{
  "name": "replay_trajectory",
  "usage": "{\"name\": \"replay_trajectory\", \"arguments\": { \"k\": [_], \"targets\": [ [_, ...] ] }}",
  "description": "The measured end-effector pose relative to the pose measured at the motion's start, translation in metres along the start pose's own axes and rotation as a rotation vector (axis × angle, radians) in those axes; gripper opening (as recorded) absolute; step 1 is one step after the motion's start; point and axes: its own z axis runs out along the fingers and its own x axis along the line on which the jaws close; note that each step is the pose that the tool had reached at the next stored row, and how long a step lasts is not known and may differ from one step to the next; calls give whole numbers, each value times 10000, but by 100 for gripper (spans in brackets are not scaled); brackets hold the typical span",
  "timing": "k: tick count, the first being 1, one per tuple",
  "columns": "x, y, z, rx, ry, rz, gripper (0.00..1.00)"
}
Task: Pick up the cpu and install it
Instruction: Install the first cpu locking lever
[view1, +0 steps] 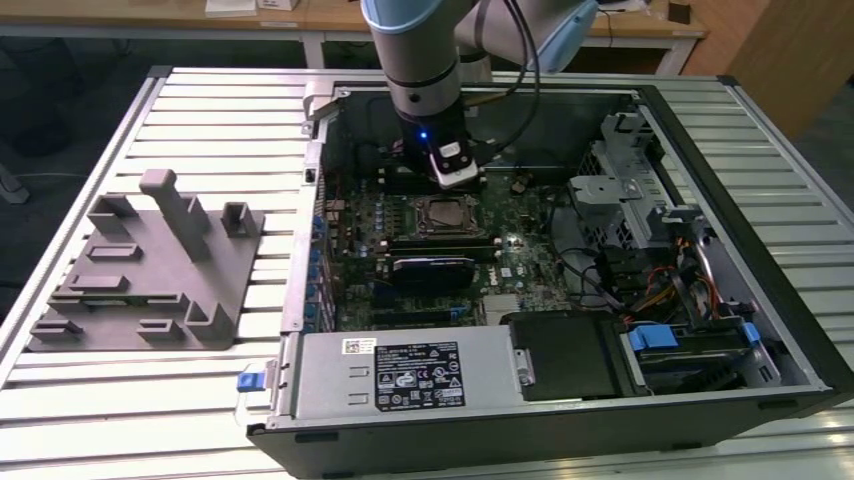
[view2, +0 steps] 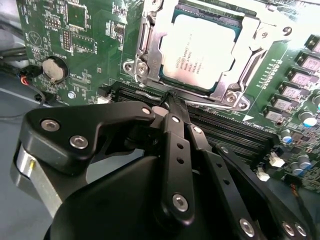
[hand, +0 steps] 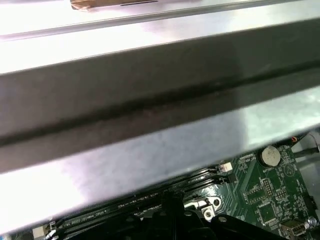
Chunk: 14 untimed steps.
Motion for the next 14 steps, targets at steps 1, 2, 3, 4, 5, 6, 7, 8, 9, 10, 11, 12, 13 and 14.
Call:
{"name": "replay_trajectory", "arguments": {
  "k": [1,2,3,4,5,6,7,8,9,10,11,12,13,14],
  "targets": [
    [-1,1,0,20,-19,79,11],
    [-2,1,1,39,-40,165,11],
    [-2,1,2,60,-62,257,11],
    [-2,0,3,78,-80,339,11],
    [-2,0,4,95,-97,410,11],
    [-2,0,5,110,-112,480,11],
    [-2,-1,5,118,-121,522,11],
    [-2,0,5,122,-125,546,11],
    [-1,1,6,127,-131,573,11],
    [-1,3,6,131,-137,599,11],
    [-1,2,6,131,-138,604,11],
    [-1,2,6,132,-138,605,11],
    [-1,2,6,132,-139,606,11],
    [-1,3,6,132,-139,607,11]
  ]
}}
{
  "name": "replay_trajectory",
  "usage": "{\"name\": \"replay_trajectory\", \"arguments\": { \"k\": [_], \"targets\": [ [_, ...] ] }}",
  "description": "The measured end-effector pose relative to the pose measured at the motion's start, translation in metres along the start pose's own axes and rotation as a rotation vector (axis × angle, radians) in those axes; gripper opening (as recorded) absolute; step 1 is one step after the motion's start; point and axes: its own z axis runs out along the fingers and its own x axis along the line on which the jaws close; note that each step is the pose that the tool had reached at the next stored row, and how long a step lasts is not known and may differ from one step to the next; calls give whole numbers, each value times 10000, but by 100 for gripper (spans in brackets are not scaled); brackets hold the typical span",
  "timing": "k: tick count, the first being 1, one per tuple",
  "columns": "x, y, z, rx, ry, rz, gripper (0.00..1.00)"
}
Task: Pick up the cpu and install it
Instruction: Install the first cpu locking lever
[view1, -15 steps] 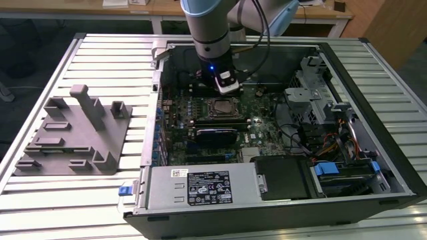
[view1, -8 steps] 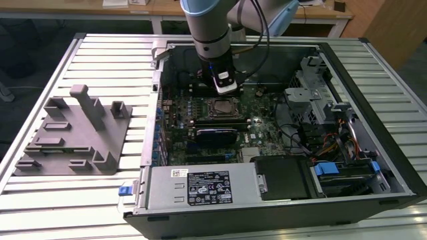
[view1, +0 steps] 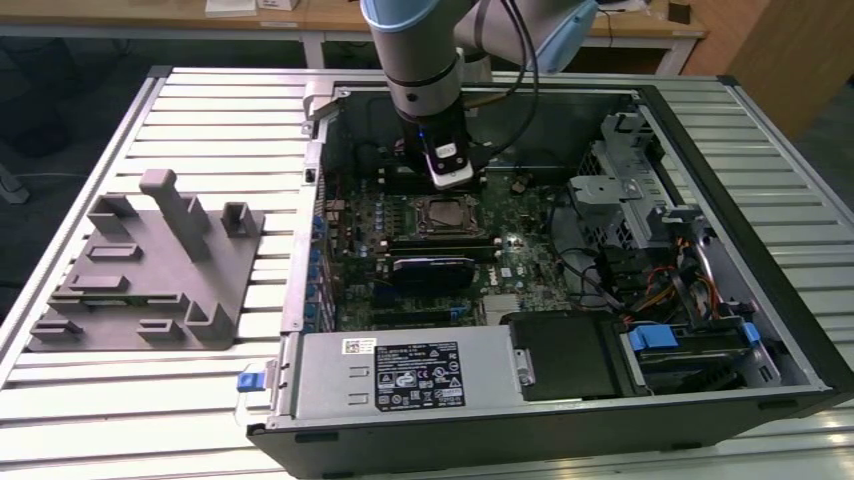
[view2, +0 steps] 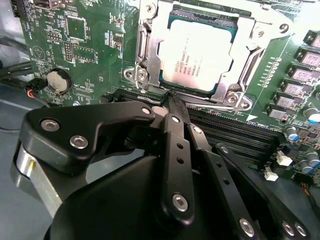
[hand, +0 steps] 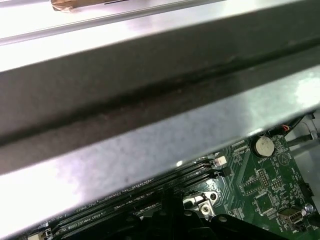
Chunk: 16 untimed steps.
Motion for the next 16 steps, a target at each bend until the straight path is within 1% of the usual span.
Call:
{"name": "replay_trajectory", "arguments": {
  "k": [7,16],
  "targets": [
    [3,6,-7,10,-14,62,11],
    [42,30,-9,36,-47,216,11]
  ]
}}
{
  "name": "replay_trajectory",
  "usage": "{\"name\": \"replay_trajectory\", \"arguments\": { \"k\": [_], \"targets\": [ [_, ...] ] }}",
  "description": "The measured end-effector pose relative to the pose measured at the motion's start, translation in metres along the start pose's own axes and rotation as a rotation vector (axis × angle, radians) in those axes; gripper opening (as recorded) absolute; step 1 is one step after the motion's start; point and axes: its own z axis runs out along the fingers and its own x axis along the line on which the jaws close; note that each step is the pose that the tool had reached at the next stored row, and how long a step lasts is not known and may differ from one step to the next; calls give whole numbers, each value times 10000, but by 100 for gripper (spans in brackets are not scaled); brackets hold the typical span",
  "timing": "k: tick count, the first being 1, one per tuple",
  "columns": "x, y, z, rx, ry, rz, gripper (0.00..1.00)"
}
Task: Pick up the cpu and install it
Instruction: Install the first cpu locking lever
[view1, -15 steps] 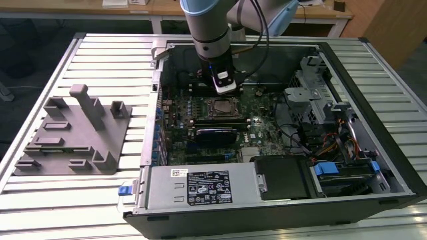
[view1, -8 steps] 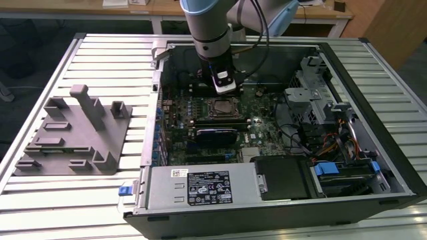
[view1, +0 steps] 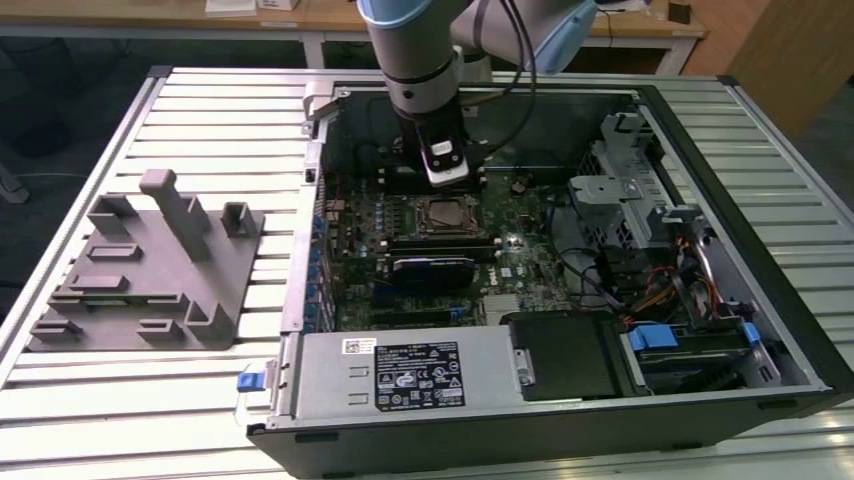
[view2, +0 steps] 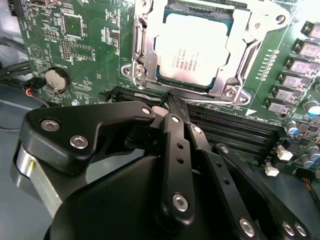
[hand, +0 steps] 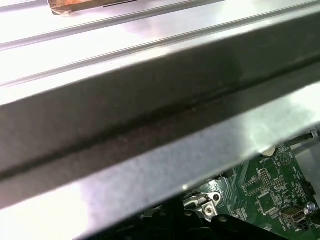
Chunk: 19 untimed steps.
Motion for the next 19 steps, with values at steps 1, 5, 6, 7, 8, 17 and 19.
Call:
{"name": "replay_trajectory", "arguments": {
  "k": [1,5,6,7,8,17,19],
  "targets": [
    [2,2,0,3,-1,8,11],
    [2,2,2,6,-7,23,11],
    [3,1,5,6,-11,26,11],
    [4,1,7,8,-14,27,11],
    [4,0,9,12,-18,27,11],
    [6,-4,20,70,-68,6,11],
    [6,-7,24,69,-73,6,11]
  ]
}}
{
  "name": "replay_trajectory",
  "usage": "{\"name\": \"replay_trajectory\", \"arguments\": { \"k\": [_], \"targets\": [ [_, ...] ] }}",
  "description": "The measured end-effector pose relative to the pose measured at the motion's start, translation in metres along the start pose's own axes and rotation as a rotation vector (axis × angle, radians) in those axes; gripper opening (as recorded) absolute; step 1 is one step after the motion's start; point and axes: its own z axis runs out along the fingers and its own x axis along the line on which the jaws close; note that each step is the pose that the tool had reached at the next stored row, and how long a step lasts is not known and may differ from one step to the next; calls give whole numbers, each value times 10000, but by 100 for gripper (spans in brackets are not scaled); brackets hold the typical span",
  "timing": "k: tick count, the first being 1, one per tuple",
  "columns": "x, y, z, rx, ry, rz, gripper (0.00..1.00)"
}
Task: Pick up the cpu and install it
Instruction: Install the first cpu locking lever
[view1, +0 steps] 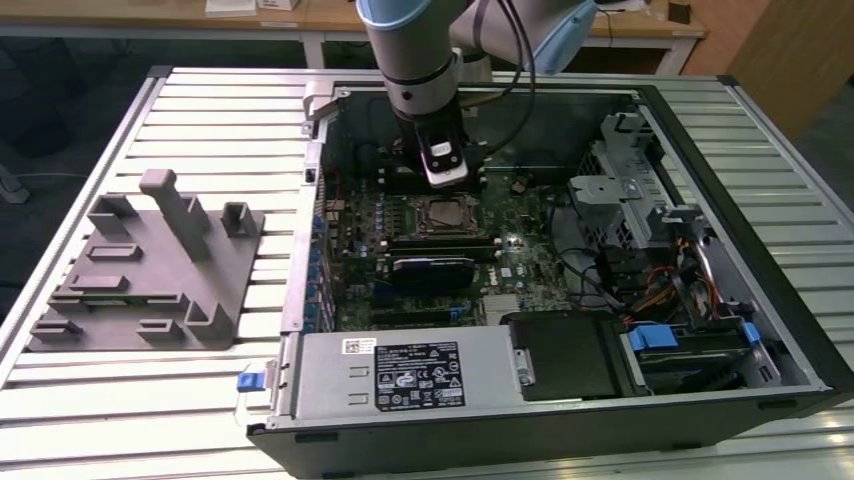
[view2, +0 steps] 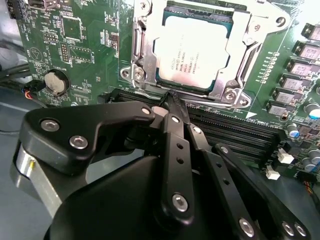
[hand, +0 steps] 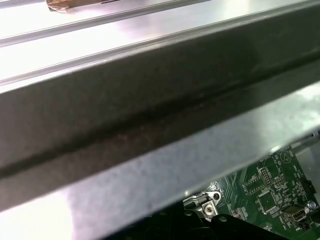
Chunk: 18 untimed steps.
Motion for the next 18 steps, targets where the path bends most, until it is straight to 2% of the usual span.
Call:
{"name": "replay_trajectory", "arguments": {
  "k": [16,18],
  "targets": [
    [0,-18,28,-6,-9,-2,11],
    [-1,-19,28,-28,1,3,11]
  ]
}}
